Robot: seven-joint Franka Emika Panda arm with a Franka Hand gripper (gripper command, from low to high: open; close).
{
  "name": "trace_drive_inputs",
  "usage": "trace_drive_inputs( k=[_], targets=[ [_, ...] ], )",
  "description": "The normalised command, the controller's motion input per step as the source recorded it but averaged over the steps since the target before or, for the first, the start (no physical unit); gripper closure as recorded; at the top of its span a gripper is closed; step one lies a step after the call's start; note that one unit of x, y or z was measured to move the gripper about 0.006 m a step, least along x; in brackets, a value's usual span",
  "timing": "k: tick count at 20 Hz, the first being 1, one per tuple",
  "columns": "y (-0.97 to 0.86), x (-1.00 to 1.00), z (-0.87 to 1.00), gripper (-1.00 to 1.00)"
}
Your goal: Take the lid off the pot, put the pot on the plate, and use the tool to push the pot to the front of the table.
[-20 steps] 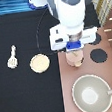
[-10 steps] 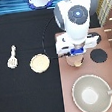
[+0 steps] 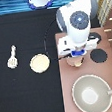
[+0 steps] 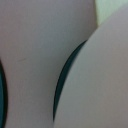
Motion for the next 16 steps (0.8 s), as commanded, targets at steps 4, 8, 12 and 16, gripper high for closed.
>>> trace_drive_inputs(
  k=[4,8,12,16],
  targets=[
    [0.00,-0.14,-0.16,1.00],
    [0.00,-0.20,-0.19,1.00],
    [0.00,-0.16,-0.03,1.00],
    [-0.04,-0.07,0.65,1.00]
  ],
)
